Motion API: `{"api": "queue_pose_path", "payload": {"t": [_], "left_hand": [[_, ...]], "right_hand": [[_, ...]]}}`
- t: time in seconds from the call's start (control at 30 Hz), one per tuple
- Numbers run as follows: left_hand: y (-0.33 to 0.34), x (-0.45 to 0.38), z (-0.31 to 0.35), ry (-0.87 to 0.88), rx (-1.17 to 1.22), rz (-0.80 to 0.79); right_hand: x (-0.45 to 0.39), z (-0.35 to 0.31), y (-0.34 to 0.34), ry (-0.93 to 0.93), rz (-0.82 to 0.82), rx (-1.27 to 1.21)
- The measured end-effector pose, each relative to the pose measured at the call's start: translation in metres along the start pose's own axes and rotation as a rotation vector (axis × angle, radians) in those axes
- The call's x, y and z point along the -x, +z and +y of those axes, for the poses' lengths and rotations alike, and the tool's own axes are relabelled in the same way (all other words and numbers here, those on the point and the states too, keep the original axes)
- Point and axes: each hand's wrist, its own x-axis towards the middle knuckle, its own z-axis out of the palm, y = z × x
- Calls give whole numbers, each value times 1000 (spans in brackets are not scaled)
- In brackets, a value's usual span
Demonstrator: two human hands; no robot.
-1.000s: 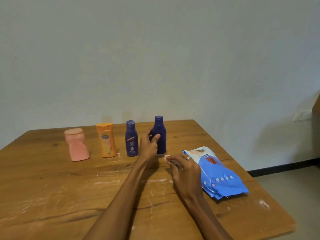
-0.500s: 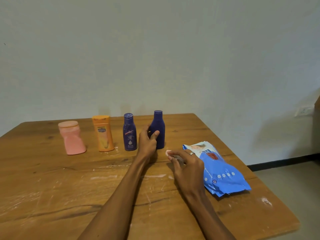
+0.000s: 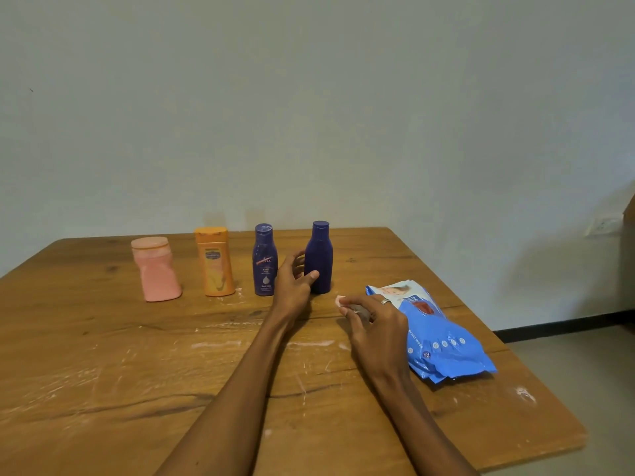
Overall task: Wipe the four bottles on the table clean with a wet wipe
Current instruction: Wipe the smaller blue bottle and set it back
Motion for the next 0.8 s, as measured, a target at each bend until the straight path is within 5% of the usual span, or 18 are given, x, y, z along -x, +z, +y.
{"api": "queue_pose_path", "payload": {"t": [0.63,0.8], "left_hand": [[-19,36,0,-146,33,-101],[-37,57,3,-44,-98,-111]], "right_hand": [[2,-3,-1,-25,-16,52],[3,-4,-2,-45,-17,60]]}}
